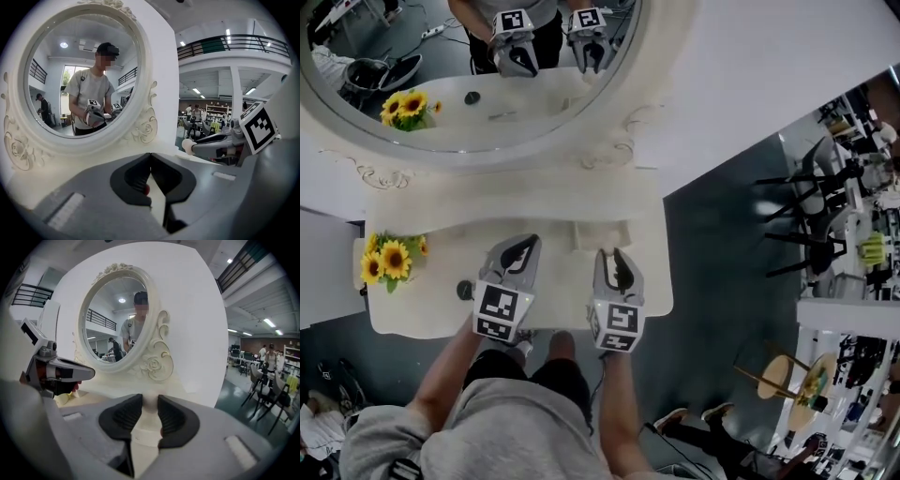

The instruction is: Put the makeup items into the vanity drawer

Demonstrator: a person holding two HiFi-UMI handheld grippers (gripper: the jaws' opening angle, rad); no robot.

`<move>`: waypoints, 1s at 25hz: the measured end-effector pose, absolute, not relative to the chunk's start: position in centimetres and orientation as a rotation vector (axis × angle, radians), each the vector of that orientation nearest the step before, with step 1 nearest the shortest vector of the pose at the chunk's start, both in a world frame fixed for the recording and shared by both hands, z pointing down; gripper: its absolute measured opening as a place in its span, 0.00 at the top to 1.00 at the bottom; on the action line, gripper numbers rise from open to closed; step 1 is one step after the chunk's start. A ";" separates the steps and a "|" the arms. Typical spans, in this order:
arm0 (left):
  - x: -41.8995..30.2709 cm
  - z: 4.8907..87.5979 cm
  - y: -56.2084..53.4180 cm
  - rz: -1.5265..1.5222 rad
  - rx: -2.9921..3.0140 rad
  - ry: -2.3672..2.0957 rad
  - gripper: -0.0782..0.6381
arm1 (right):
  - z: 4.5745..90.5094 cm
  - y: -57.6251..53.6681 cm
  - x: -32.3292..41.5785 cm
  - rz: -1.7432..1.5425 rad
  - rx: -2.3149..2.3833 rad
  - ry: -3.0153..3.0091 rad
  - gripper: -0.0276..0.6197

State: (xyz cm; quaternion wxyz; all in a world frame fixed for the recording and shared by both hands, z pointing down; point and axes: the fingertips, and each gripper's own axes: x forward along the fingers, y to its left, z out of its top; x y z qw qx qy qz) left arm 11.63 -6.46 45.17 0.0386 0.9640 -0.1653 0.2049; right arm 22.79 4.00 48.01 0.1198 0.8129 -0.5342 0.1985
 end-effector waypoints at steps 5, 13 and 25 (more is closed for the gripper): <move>13.3 47.0 -6.3 0.677 2.914 -0.520 0.88 | 50.5 3.7 24.9 0.662 2.348 -1.575 0.78; 14.6 50.5 -6.2 0.761 2.859 -0.547 0.88 | 55.3 3.4 26.4 0.767 2.279 -1.589 0.78; 14.5 51.4 -6.4 0.794 2.842 -0.568 0.88 | 55.6 2.7 27.2 0.736 2.299 -1.581 0.66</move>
